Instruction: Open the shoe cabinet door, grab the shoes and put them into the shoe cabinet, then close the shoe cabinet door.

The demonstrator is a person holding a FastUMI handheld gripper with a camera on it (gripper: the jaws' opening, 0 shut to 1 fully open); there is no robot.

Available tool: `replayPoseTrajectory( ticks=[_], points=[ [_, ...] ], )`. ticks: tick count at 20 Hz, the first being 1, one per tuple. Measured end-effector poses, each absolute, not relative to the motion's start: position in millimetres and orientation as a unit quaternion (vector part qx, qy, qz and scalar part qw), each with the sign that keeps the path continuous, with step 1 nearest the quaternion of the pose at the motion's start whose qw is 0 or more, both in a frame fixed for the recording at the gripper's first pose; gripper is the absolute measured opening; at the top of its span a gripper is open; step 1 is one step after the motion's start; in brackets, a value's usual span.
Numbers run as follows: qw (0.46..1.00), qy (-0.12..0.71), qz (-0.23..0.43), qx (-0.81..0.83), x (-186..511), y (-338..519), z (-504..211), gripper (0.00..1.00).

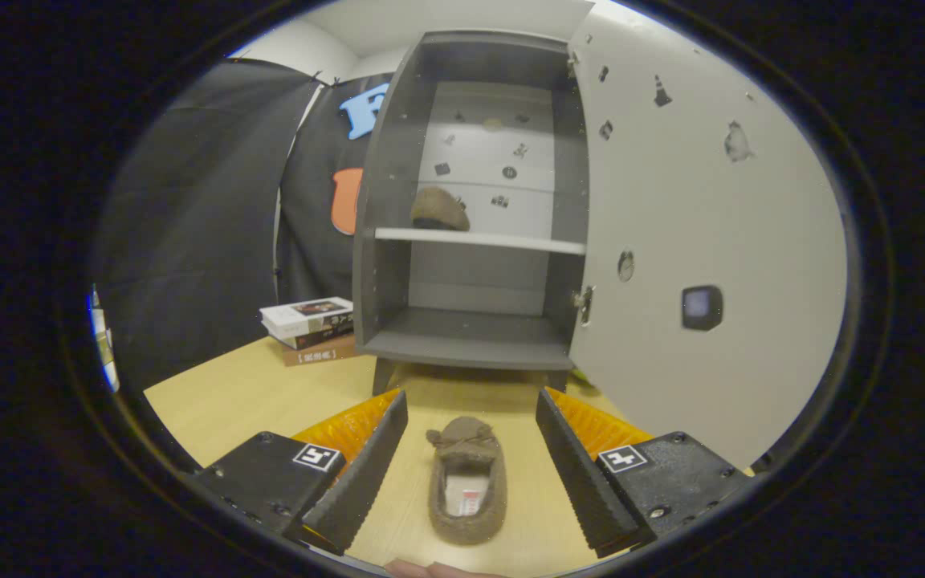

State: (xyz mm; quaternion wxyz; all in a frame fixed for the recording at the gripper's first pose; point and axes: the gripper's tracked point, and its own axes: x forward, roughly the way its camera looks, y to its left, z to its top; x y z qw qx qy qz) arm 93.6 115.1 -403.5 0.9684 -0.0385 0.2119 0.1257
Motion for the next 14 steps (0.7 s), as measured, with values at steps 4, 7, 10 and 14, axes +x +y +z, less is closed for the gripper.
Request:
replayPoseTrajectory(
  ticks=[4,7,10,14],
  points=[
    [0.949,0.281,0.144,-0.009,98,132,-453,0.99],
    [0.940,0.311,0.137,-0.015,97,134,-478,0.94],
    [0.929,0.348,0.124,0.003,95,134,-500,0.86],
    [0.908,0.401,0.114,0.040,100,138,-536,0.59]
  ],
)
